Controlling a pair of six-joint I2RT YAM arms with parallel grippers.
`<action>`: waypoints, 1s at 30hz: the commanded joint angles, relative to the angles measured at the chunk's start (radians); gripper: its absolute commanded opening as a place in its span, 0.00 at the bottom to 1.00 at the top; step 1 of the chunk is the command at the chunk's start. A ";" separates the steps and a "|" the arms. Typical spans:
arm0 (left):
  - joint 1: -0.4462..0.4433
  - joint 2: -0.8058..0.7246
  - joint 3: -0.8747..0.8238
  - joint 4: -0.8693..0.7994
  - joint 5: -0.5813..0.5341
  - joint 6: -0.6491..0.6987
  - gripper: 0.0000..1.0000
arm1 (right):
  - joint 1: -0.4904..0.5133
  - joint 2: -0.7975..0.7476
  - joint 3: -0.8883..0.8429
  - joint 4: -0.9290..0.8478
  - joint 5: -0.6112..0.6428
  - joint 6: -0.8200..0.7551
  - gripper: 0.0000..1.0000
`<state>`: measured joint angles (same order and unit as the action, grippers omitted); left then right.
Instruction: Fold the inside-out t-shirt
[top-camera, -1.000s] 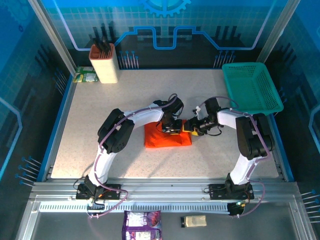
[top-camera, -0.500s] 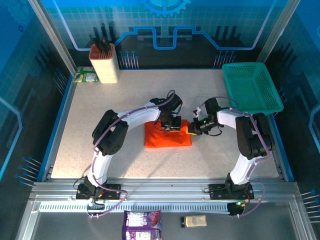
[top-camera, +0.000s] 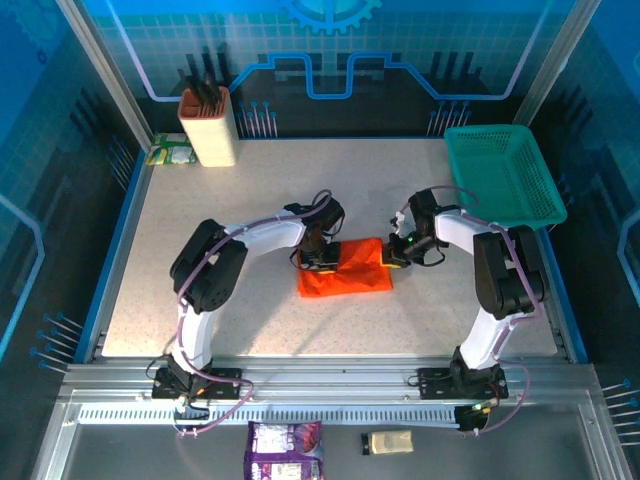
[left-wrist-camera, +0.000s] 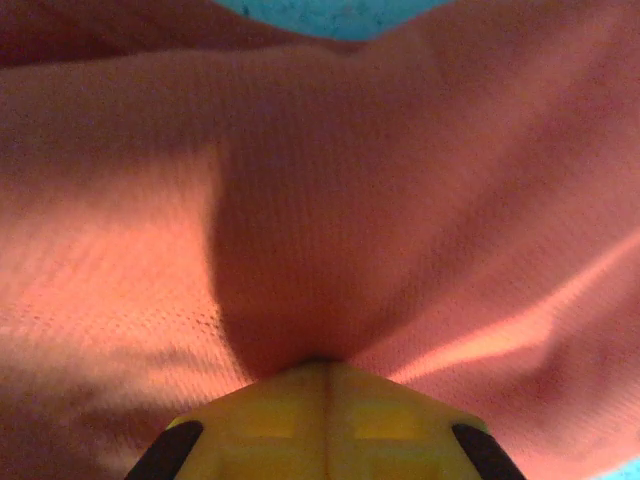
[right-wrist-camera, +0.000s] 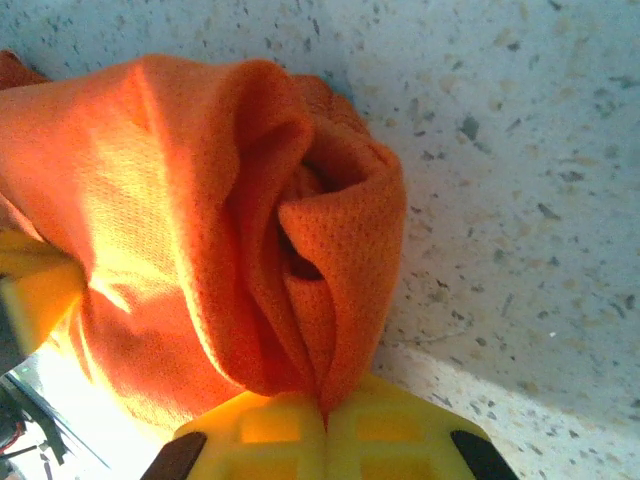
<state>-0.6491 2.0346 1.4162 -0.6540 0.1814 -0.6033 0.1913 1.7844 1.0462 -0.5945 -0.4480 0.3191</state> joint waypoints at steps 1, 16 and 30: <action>-0.004 0.046 0.019 0.015 0.001 -0.014 0.06 | 0.010 -0.029 0.036 -0.062 0.033 -0.022 0.00; 0.124 -0.276 -0.043 -0.018 -0.054 -0.001 0.10 | 0.013 -0.114 0.466 -0.644 0.657 -0.162 0.00; 0.179 -0.563 -0.260 -0.060 -0.063 -0.059 0.12 | 0.224 -0.103 0.926 -1.029 0.958 -0.121 0.00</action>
<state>-0.4801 1.5112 1.1938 -0.6830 0.1329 -0.6334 0.3450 1.6428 1.9732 -1.4956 0.4629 0.1677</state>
